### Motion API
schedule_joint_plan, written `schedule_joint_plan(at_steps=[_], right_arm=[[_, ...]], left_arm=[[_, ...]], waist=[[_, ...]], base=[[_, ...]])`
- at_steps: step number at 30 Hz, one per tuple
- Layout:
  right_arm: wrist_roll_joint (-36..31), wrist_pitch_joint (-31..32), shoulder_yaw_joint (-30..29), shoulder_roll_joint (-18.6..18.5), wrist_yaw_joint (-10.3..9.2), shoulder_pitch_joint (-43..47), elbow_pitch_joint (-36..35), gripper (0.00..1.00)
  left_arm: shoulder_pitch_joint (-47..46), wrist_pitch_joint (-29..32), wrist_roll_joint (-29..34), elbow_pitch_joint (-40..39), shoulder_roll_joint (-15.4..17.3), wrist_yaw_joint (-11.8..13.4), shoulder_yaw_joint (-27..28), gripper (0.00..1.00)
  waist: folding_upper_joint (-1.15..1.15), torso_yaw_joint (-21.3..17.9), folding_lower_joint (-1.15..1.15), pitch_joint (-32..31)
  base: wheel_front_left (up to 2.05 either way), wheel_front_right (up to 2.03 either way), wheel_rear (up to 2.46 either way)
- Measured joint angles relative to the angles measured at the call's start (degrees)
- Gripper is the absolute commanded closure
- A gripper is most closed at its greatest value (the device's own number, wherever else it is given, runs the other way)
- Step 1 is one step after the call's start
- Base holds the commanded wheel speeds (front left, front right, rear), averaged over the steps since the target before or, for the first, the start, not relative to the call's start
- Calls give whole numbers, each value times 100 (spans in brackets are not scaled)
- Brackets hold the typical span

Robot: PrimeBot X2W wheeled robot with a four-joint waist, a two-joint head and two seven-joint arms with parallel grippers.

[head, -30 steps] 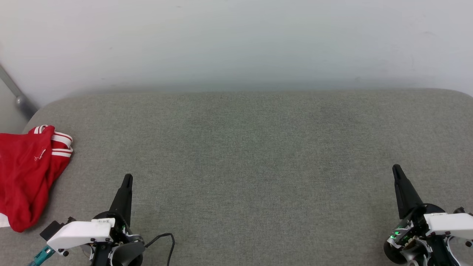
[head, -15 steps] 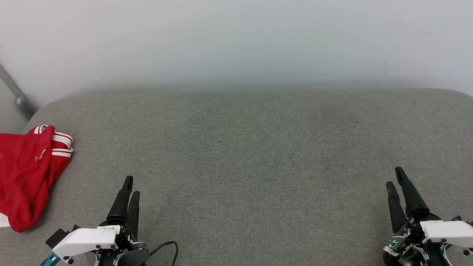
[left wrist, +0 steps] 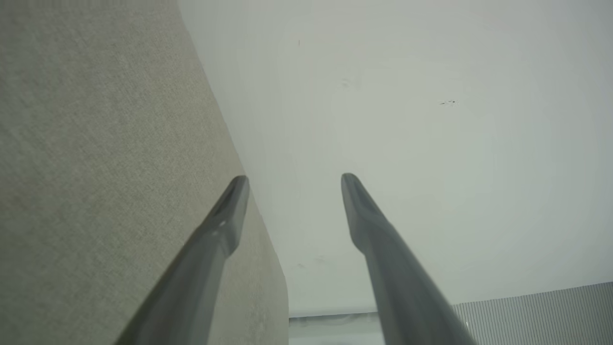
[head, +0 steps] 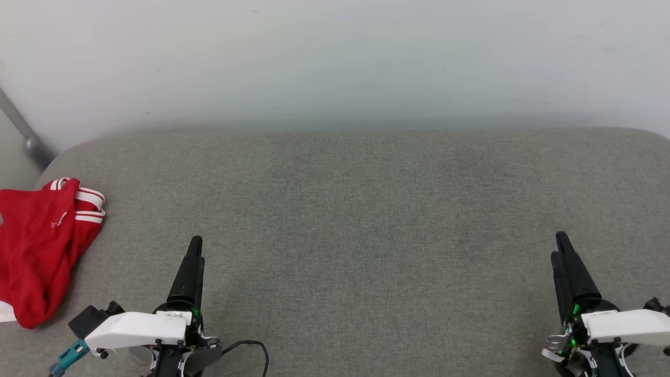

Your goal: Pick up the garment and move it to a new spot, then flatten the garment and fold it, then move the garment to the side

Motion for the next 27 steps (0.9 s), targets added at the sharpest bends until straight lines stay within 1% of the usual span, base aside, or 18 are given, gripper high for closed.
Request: schedule_joint_plan(at_steps=[15,22,27], right_arm=[[-2425,-272,-8,2,0,1,-311,0],[-3311,-298,7,4,1,0,-444,0],[-3899,-298,15,-4,1,0,-521,0]], left_arm=[[4,-332,1972,-160,-1,0,-159,0],[4,-483,2856,-162,58,0,-291,0],[-5,-577,3297,-191,138,0,-436,0]], waist=[[0,17,0,-7],[0,36,0,-5],[0,37,0,12]], base=[[0,0,0],[0,0,0],[0,0,0]])
